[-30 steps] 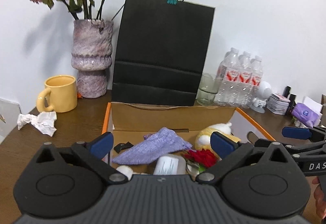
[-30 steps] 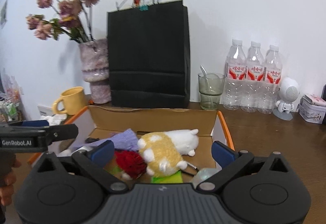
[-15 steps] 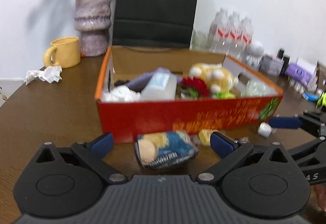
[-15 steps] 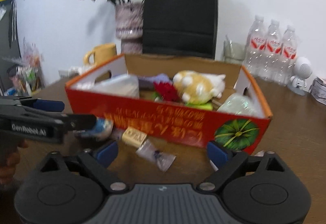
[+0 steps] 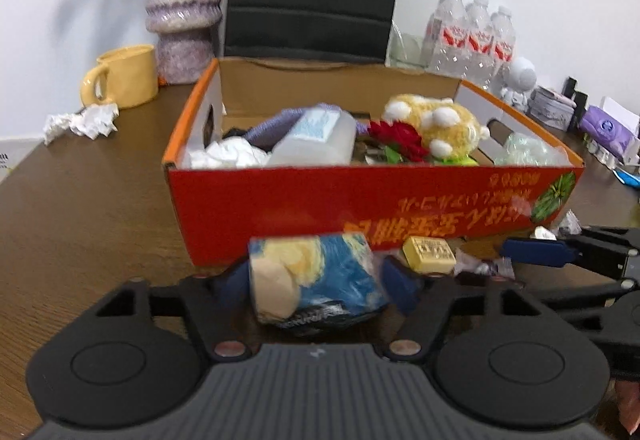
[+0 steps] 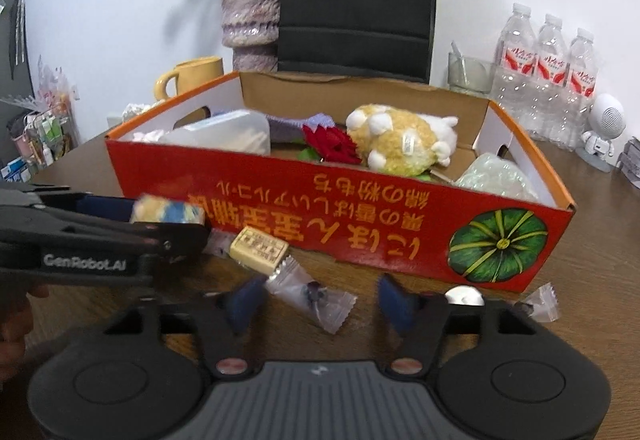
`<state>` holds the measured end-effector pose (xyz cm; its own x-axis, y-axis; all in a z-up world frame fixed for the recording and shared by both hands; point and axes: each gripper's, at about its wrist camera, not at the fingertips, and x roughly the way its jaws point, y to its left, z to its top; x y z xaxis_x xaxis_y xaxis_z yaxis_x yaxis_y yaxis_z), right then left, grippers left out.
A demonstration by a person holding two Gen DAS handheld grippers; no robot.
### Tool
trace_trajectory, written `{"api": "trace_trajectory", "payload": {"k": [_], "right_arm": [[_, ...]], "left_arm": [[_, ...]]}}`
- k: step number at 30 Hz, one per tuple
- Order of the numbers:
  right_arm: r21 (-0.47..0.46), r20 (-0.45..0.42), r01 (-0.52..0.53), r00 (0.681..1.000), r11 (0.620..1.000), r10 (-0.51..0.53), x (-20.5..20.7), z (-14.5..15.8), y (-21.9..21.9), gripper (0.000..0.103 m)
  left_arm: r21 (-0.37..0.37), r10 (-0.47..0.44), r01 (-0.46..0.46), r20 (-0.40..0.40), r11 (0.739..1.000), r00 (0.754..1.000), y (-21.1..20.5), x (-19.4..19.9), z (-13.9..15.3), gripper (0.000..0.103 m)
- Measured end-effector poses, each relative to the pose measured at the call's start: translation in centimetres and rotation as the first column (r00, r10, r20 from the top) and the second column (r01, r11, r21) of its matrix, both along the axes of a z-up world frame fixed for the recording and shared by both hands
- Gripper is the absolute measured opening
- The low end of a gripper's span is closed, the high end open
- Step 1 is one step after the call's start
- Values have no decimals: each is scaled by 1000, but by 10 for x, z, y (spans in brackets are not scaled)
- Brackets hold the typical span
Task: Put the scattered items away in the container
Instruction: 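Grasp the blue-white snack packet with the left gripper while the right grasps the clear packet, then lift both packets over the box and release them inside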
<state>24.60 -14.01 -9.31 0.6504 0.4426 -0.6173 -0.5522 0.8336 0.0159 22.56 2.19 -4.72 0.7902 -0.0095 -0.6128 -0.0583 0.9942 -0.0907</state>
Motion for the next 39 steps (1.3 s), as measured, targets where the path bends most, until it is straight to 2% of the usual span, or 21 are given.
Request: {"api": "trace_trajectory", "payload": {"k": [1, 3, 4, 5, 13, 14, 16, 17, 18, 24, 31, 35, 39], "right_arm": [[6, -4, -8, 1000, 1000, 8, -1, 0, 0, 35], [4, -5, -19, 1000, 1000, 19, -3, 2, -1, 11], [4, -6, -26, 1000, 1000, 26, -4, 2, -2, 10], [1, -4, -29, 1000, 1000, 29, -6, 2, -4, 10], [13, -5, -35, 999, 999, 35, -8, 2, -8, 9], [16, -7, -34, 999, 999, 35, -8, 2, -8, 9], [21, -9, -32, 999, 999, 32, -8, 2, -9, 9], [24, -10, -31, 999, 999, 32, -8, 2, -9, 9], [28, -10, -31, 999, 999, 31, -8, 3, -10, 9], [44, -10, -33, 999, 999, 34, -10, 6, -14, 9], [79, -8, -26, 1000, 997, 27, -25, 12, -30, 9], [105, 8, -12, 1000, 994, 11, -38, 18, -44, 9], [167, 62, 12, 998, 986, -22, -43, 39, -60, 9]], "left_arm": [[16, -8, 8, 4, 1000, 1000, -1, -1, 0, 60], [14, -25, 25, 10, 1000, 1000, 0, -5, -1, 55], [6, -37, 37, 16, 999, 999, 2, -7, 0, 53], [-2, -42, 42, 22, 999, 999, 3, -8, 1, 49], [-18, -63, 64, 38, 998, 997, 7, -11, 4, 41], [-17, -66, 67, 43, 998, 997, 6, -12, 5, 34], [-14, -72, 73, 53, 997, 996, 6, -13, 7, 27], [-12, -74, 75, 60, 997, 995, 6, -14, 8, 14], [-10, -79, 80, 63, 997, 995, 6, -15, 9, 12], [-13, -94, 95, 72, 995, 993, 7, -18, 11, 8], [-32, -93, 99, 143, 995, 985, 15, -40, 23, 8], [-52, -97, 112, 229, 992, 969, 18, -61, 40, 8], [-53, -106, 128, 303, 990, 947, 23, -65, 66, 8]]}}
